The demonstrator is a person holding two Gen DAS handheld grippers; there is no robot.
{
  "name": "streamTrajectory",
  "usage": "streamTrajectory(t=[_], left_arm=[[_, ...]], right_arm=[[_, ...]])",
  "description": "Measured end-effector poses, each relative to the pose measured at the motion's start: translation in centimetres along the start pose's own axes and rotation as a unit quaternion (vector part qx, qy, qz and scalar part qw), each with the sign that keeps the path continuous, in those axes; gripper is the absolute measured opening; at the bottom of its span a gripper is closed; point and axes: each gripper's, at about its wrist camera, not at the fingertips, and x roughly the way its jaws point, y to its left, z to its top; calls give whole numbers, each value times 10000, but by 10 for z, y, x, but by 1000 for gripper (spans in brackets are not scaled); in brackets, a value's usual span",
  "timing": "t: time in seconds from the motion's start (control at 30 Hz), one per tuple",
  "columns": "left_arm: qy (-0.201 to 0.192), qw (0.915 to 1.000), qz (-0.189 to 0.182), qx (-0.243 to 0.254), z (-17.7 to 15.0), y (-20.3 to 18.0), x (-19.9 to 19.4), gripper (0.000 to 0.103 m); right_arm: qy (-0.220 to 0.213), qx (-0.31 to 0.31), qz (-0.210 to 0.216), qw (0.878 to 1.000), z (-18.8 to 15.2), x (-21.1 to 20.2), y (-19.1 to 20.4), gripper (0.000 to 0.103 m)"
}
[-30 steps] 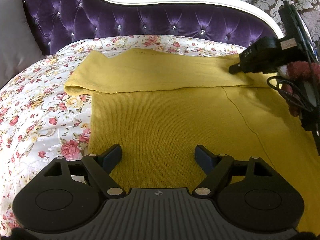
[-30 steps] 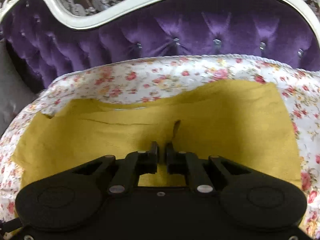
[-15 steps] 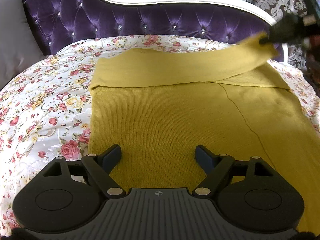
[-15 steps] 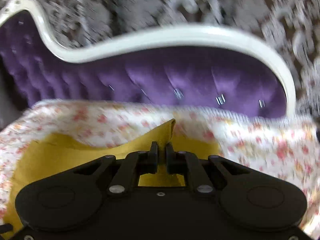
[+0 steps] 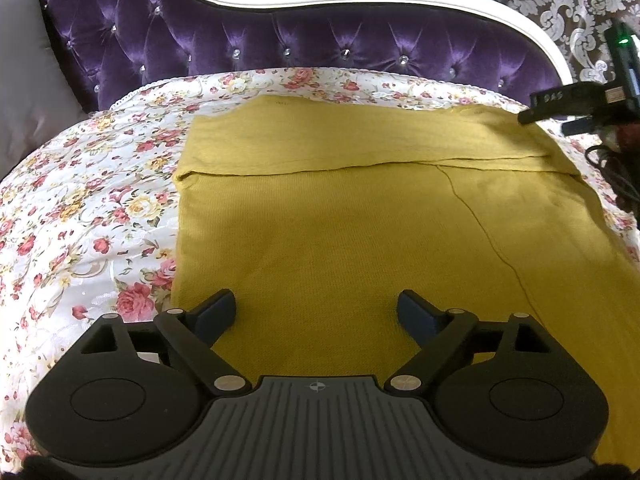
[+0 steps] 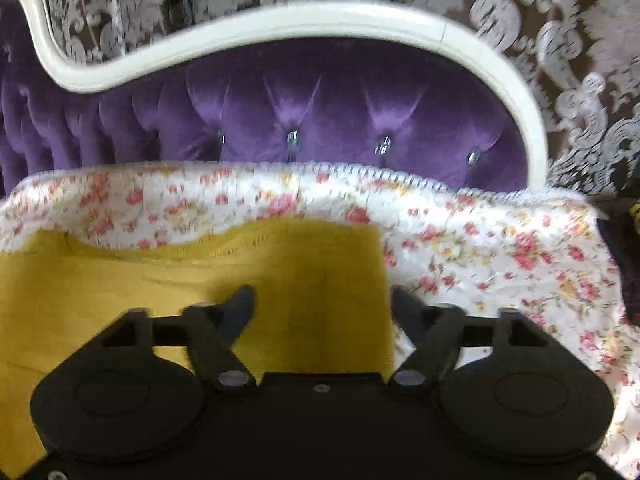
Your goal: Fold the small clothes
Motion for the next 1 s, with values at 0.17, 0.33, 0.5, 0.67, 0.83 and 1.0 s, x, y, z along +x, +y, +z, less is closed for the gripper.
streamTrajectory(t=[0.17,0.33,0.5,0.67,0.83,1.0], left_arm=[[-1,10000,27,17,0,-1,1,93],[21,10000,57,-8,0,0,3,98],[-1,10000,63,-17,-1,0,3,99],[-16,10000,52,-17,-2,1,2,99],[-18,10000,83,26,-3,-1,3,100],[2,10000,74,54,-3,-1,4,102]], right_arm=[[-236,-249,324,9989,-5,-12,19,101],[-55,-543,548,9970,-24,2,45,101],[91,-552,554,9969,-43,14,54,102],[95,-511,531,9972,-47,15,54,103],[19,-671,399,9969,-52,15,60,103],[-32,-602,459,9971,-53,15,57,103]])
